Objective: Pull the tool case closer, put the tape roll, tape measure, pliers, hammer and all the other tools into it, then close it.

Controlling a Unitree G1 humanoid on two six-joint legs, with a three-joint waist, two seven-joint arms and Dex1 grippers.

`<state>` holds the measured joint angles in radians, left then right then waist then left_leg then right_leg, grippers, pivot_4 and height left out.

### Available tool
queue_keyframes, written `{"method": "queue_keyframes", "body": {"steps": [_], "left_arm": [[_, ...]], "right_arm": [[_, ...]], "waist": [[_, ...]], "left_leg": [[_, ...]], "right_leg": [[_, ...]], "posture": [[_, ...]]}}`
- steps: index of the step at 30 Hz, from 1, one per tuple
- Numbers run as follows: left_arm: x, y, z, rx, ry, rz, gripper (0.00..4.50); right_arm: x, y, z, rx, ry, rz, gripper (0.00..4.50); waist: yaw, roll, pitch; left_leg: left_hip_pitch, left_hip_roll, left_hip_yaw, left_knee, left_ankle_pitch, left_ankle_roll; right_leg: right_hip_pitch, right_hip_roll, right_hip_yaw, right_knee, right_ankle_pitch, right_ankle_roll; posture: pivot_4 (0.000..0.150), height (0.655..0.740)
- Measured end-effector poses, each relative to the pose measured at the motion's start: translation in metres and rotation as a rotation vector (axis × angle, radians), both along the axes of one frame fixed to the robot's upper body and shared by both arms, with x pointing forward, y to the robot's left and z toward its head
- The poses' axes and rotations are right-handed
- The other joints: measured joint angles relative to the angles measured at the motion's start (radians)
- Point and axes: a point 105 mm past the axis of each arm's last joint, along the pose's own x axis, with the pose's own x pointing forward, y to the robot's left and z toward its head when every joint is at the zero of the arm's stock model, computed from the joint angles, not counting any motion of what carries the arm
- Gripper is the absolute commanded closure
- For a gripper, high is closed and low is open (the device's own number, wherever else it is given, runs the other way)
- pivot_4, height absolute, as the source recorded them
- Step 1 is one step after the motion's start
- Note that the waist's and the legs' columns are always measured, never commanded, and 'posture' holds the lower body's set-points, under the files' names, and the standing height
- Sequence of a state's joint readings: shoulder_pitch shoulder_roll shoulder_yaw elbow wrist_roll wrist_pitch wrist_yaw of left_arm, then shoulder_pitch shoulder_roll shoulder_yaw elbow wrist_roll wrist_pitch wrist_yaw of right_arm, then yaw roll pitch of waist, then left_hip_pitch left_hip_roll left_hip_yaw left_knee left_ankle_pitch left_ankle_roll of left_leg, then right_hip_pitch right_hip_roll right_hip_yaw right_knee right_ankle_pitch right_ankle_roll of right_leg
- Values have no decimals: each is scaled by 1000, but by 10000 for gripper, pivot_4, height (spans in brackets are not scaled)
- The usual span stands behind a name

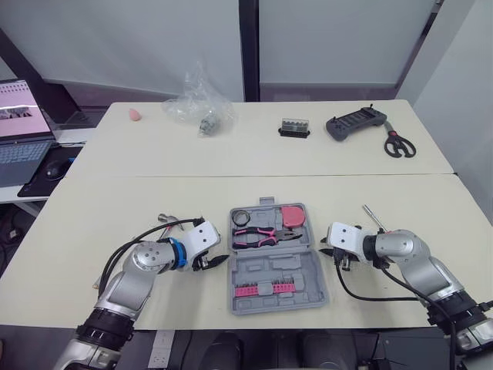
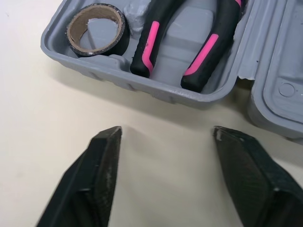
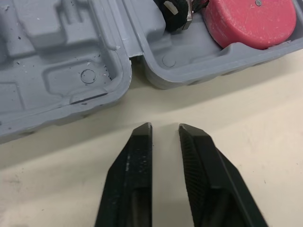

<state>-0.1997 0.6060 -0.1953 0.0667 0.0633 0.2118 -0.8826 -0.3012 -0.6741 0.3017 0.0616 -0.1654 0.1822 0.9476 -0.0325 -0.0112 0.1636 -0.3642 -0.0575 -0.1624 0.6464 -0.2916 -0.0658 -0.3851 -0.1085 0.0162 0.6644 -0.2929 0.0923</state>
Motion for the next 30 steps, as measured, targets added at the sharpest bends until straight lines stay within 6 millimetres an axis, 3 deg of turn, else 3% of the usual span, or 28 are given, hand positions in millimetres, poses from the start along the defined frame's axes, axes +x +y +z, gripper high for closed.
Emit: {"method": "queue_keyframes", "body": {"steps": [2, 6, 12, 20, 30], "left_arm": [[-2, -4, -1, -4, 19, -10, 31656], [-7, -11, -3, -9, 51, -38, 44694], [-10, -26, -5, -27, 76, -76, 44888], [3, -28, -2, -17, 56, -52, 44888], [4, -26, -2, -10, 52, -54, 44888]], "right_arm": [[0, 4, 0, 4, 3, 12, 45000], [-2, 11, -3, 7, 13, 34, 45000], [-1, 17, -4, 16, 24, 40, 45000], [0, 17, -5, 21, 36, 16, 45000], [0, 18, -4, 27, 52, 0, 45000]], "waist": [[0, 0, 0], [0, 0, 0], [0, 0, 0], [1, 0, 0], [1, 0, 0]], "left_leg": [[0, 0, 0, 0, 0, 0], [0, 0, 0, 0, 0, 0], [0, 0, 0, 0, 0, 0], [0, 0, 0, 1, 0, 0], [0, 0, -1, 0, 0, 0]], "right_leg": [[0, 0, 0, 0, 0, 0], [0, 0, 0, 0, 0, 0], [0, 0, 0, 0, 0, 0], [1, 0, 0, 0, 0, 0], [1, 0, 0, 0, 0, 0]], "posture": [[1500, 7400], [1500, 7400], [1500, 7400], [1500, 7400], [1500, 7400]]}}
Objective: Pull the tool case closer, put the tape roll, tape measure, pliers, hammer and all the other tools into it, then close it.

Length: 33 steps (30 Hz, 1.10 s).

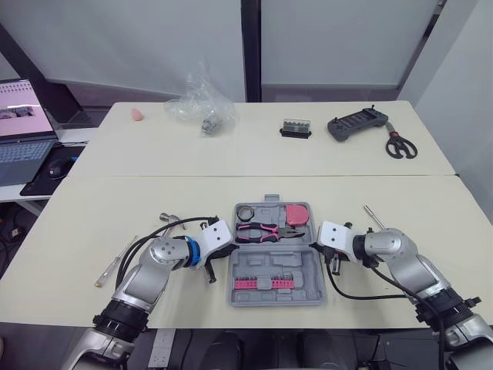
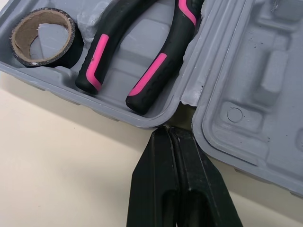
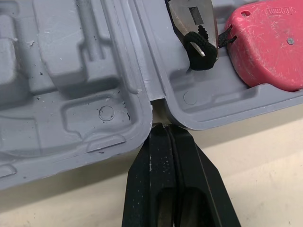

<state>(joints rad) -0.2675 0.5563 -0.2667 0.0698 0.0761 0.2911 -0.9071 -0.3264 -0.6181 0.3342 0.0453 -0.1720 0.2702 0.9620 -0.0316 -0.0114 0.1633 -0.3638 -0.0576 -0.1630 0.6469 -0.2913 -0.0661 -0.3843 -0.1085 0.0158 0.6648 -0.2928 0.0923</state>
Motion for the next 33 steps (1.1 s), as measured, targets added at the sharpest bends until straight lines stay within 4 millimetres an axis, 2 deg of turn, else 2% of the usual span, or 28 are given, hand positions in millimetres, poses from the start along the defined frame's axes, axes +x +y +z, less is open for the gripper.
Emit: {"method": "queue_keyframes", "body": {"steps": [24, 26, 33], "left_arm": [[2, 4, -1, 14, -30, -6, 44888], [4, 8, -1, 24, -42, -3, 44888], [10, 45, 4, 69, -68, 84, 44888]], "right_arm": [[1, -2, 1, -25, -35, 19, 45000], [6, -10, 1, -61, -66, 21, 45000], [14, -41, 6, -90, -86, -48, 45000]], "waist": [[0, 0, 0], [0, 0, 0], [-4, 0, 0]], "left_leg": [[0, 0, 0, 0, 0, 0], [0, 0, 0, 0, 0, 0], [0, 0, 0, 0, 0, 0]], "right_leg": [[0, 0, 0, 0, 0, 0], [0, 0, 0, 0, 0, 0], [-1, 0, 0, 0, 0, 0]], "posture": [[1500, 7400], [1500, 7400], [1500, 7400]]}}
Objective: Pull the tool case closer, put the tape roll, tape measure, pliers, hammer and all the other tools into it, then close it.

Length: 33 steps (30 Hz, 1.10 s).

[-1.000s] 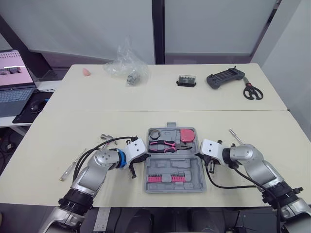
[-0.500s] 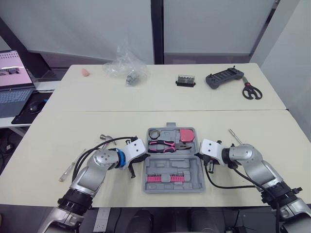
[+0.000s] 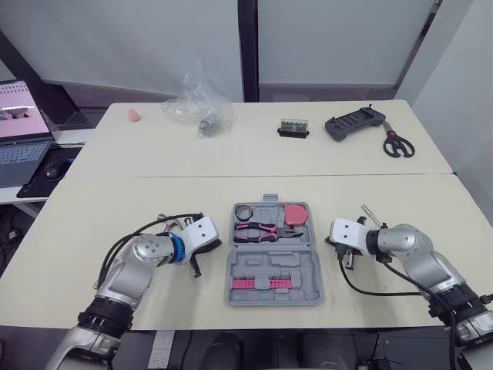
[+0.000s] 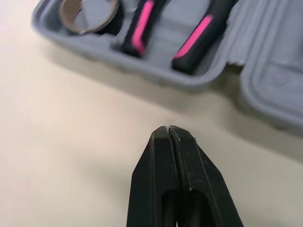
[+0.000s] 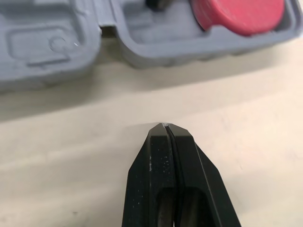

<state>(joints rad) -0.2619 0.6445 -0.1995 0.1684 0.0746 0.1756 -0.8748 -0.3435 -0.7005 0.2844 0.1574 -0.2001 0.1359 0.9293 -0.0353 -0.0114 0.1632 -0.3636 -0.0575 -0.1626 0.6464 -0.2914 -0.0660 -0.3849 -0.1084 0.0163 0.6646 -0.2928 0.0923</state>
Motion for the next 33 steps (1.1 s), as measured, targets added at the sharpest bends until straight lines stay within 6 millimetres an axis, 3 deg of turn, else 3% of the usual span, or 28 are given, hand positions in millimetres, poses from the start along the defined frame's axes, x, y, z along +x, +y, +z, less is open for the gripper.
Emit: {"method": "queue_keyframes", "body": {"steps": [2, 5, 8, 11, 15, 18, 21, 24, 28, 33], "left_arm": [[-2, 6, 1, -36, -1, 26, 44888], [-4, 11, 12, -125, -13, 50, 39624], [-3, 21, 50, -249, -80, 50, 30848], [-7, 54, 86, -326, -116, 101, 22787], [-15, 120, 124, -368, -161, 264, 10554], [-23, 154, 128, -401, -165, 375, 1635], [-38, 197, 116, -432, -138, 544, 0], [-54, 235, 106, -450, -145, 706, 0], [-72, 270, 92, -454, -158, 891, 0], [-84, 285, 77, -479, -144, 1001, 0]], "right_arm": [[2, -4, 5, 53, -3, -32, 45000], [7, -8, 25, 171, -33, -74, 39760], [8, -19, 60, 340, -75, -79, 32371], [5, -45, 90, 430, -98, -113, 26693], [1, -92, 125, 504, -164, -222, 17797], [-1, -112, 123, 511, -168, -283, 10595], [-5, -144, 111, 520, -175, -404, 488], [-8, -172, 106, 552, -204, -527, 198], [-13, -197, 92, 588, -215, -661, 198], [-20, -219, 73, 619, -218, -802, 198]], "waist": [[0, 0, 0], [1, 0, 0], [3, -1, 1], [2, 0, 1], [-2, 0, 1], [-5, 0, 1], [-10, 0, 1], [-16, 0, 1], [-18, 0, 1], [-19, 1, 1]], "left_leg": [[0, 0, 0, 0, 0, 0], [-1, 0, 0, 0, 0, 0], [-2, 0, 0, 0, 0, 0], [-1, 0, 0, -1, 0, 0], [0, 1, 1, -1, -2, 4], [0, 1, 1, -1, -2, 4], [0, 0, 1, -1, -2, 4], [0, 0, 1, -2, -2, 4], [0, 0, 1, -2, -3, 5], [0, 0, 1, -2, -3, 5]], "right_leg": [[-1, 0, 0, 0, 0, 0], [-1, 0, 0, 0, 0, 0], [-1, 0, 0, -1, 0, 0], [-1, 0, 0, -1, 0, 0], [-1, 0, 0, -1, 0, 0], [-1, 0, 0, -1, 0, 0], [-1, 0, 0, 0, 0, 0], [-2, 0, 0, 0, 0, 0], [-2, 0, 0, 0, 0, 0], [-2, 0, 0, 1, 0, 0]], "posture": [[1500, 7400], [1500, 7400], [1500, 7400], [1500, 7400], [1500, 7400], [1500, 7400], [1500, 7400], [1500, 7400], [1500, 7400], [1500, 7400]]}}
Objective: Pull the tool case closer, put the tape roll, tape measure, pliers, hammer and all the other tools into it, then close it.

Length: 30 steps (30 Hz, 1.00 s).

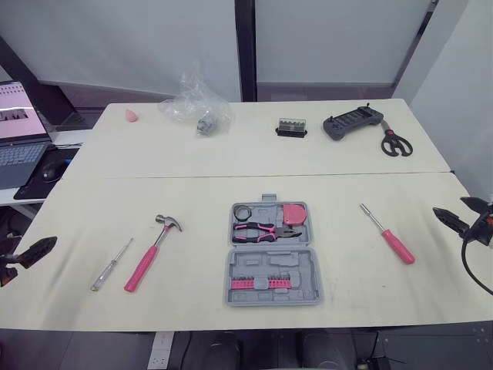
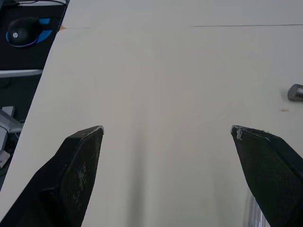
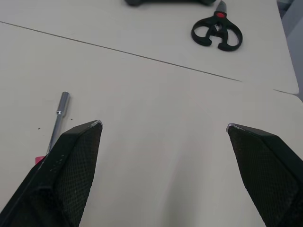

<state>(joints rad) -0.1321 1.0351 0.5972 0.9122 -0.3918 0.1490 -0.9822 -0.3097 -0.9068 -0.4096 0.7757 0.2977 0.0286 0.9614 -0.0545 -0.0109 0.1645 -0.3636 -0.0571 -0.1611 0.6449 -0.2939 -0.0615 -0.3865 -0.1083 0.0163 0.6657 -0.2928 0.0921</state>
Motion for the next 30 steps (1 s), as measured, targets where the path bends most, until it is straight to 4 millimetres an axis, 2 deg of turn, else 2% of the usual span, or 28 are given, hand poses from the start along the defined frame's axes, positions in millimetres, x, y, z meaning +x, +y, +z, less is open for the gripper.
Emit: {"method": "queue_keyframes", "body": {"steps": [2, 5, 9, 14, 18, 19, 21, 24, 27, 30], "left_arm": [[1, 1, 2, 14, -10, 8, 0], [4, 2, 7, 56, -41, 17, 0], [7, 1, 15, 120, -105, 22, 0], [-10, -2, 8, 123, -58, 18, 0], [-34, -21, 0, 82, -25, -21, 0], [-39, -25, -2, 74, -16, -28, 0], [-60, -33, -5, 58, 7, -27, 0], [-85, -47, -14, 15, 51, -28, 0], [-110, -63, -22, -20, 98, -26, 0], [-130, -75, -30, -40, 148, -25, 0]], "right_arm": [[0, -4, -3, 0, -2, -31, 198], [7, -1, 3, -24, -27, -28, 198], [22, 23, 14, -67, -64, 65, 198], [46, 97, 32, -58, -144, 317, 198], [46, 175, 48, 8, -194, 583, 198], [44, 190, 53, 28, -206, 632, 198], [35, 229, 66, 84, -221, 774, 198], [11, 280, 82, 137, -231, 999, 198], [-11, 311, 90, 117, -234, 1177, 198], [-26, 325, 91, 99, -233, 1295, 198]], "waist": [[-2, 0, 0], [-4, 0, 0], [-15, 0, 0], [-34, 1, 0], [-31, 1, 0], [-28, 1, 0], [-24, 0, 0], [-11, 0, 0], [5, -2, -1], [27, -5, -3]], "left_leg": [[0, 0, 0, 0, 0, 0], [0, 0, 0, 0, 0, 0], [0, 0, 0, 0, 0, 0], [0, 1, 0, 0, 0, -1], [-1, 2, -1, 0, 0, -1], [0, 2, -1, 0, 0, -1], [-1, 3, -2, 0, 0, -1], [-1, 5, -2, 0, -1, -1], [-1, 4, -1, 0, -1, -1], [-1, 3, 0, 0, -1, -1]], "right_leg": [[0, 0, 0, 0, 0, 0], [0, 0, 1, 1, 0, 0], [-1, 0, 1, 1, 0, 0], [-2, 0, 1, 2, 0, 0], [-2, 0, 1, 1, 0, 0], [-2, -1, 2, 1, 0, -1], [-2, 0, 1, 0, 1, -1], [-2, -1, 1, -1, 1, -1], [-2, -1, 1, -3, 1, -2], [-1, 0, -1, -3, 1, -2]], "posture": [[1500, 7400], [1500, 7400], [1500, 7400], [1500, 7400], [1500, 7400], [1500, 7400], [1500, 7400], [1500, 7400], [1500, 7400], [1500, 7400]]}}
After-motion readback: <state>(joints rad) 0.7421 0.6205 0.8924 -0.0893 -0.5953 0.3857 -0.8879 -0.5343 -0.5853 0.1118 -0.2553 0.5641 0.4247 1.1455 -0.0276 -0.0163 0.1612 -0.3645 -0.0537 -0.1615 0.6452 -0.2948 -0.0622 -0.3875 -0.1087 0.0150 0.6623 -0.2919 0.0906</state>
